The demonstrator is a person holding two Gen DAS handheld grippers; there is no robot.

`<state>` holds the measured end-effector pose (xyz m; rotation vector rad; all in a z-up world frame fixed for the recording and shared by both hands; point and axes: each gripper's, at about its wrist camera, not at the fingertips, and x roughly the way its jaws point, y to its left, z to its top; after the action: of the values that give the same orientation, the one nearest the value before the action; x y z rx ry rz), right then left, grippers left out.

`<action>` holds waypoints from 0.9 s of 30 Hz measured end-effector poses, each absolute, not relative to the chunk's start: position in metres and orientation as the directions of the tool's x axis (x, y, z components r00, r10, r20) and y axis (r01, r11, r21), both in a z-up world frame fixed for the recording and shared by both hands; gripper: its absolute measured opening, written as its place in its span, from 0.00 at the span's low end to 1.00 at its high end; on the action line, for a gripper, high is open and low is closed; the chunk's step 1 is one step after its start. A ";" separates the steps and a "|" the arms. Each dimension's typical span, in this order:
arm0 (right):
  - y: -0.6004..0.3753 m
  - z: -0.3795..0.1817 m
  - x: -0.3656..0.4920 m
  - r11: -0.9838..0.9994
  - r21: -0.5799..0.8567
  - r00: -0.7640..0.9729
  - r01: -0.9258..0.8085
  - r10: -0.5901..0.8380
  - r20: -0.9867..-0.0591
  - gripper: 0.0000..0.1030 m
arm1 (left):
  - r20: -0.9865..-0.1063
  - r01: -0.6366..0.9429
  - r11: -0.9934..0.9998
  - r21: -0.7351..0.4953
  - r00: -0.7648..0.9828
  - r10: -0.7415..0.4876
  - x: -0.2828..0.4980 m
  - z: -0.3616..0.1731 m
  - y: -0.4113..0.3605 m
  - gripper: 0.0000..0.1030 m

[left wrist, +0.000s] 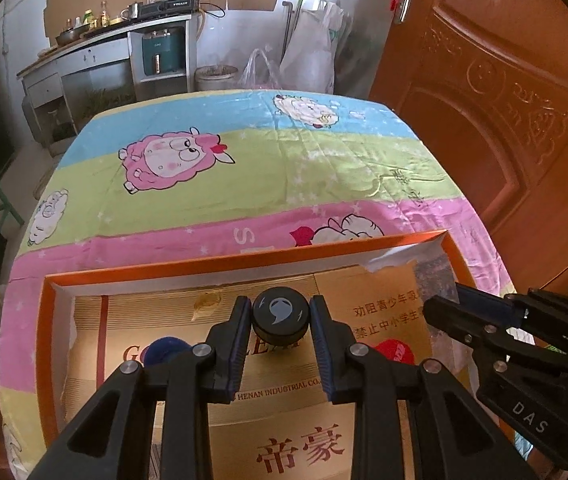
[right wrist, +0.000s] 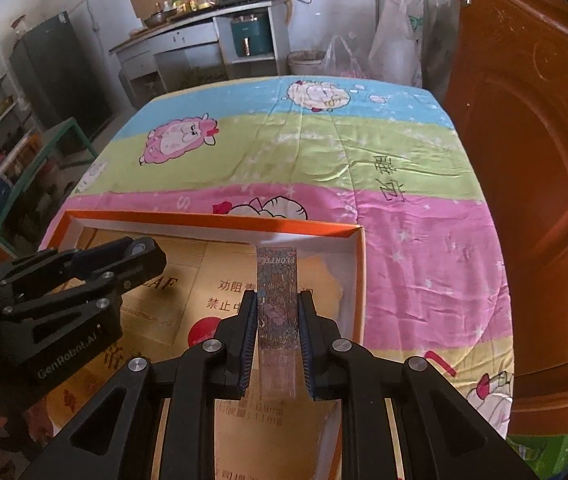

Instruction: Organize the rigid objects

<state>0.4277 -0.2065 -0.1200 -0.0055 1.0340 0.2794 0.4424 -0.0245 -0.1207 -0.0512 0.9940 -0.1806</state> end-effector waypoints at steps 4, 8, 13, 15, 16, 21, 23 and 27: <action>-0.205 -0.125 0.433 0.966 0.126 0.466 -0.227 0.221 -0.857 0.19 | -0.834 0.133 0.984 -0.123 0.523 -0.175 0.445 -0.126 -0.026 0.29; -0.204 -0.131 0.436 0.967 0.123 0.456 -0.222 0.215 -0.863 0.20 | -0.839 0.131 0.983 -0.131 0.513 -0.180 0.446 -0.130 -0.027 0.29; -0.204 -0.136 0.439 0.968 0.122 0.447 -0.218 0.210 -0.869 0.20 | -0.854 0.127 0.982 -0.141 0.486 -0.185 0.451 -0.135 -0.026 0.29; -0.203 -0.136 0.439 0.968 0.120 0.447 -0.220 0.209 -0.870 0.20 | -0.855 0.122 0.981 -0.149 0.483 -0.190 0.452 -0.135 -0.025 0.29; -0.203 -0.136 0.439 0.968 0.119 0.446 -0.220 0.208 -0.870 0.19 | -0.855 0.124 0.981 -0.149 0.482 -0.191 0.452 -0.135 -0.026 0.29; -0.205 -0.139 0.439 0.968 0.141 0.437 -0.208 0.221 -0.872 0.21 | -0.854 0.140 0.979 -0.145 0.482 -0.195 0.451 -0.135 -0.027 0.32; -0.205 -0.140 0.438 0.968 0.141 0.443 -0.207 0.221 -0.869 0.21 | -0.850 0.140 0.976 -0.166 0.481 -0.213 0.452 -0.135 -0.025 0.34; -0.205 -0.140 0.437 0.968 0.141 0.446 -0.208 0.223 -0.867 0.22 | -0.848 0.145 0.975 -0.167 0.484 -0.217 0.452 -0.135 -0.026 0.47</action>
<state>0.4366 -0.2055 -0.1397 0.0148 1.0760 0.2668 0.4524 -0.0258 -0.1349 -0.0761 1.0429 -0.2210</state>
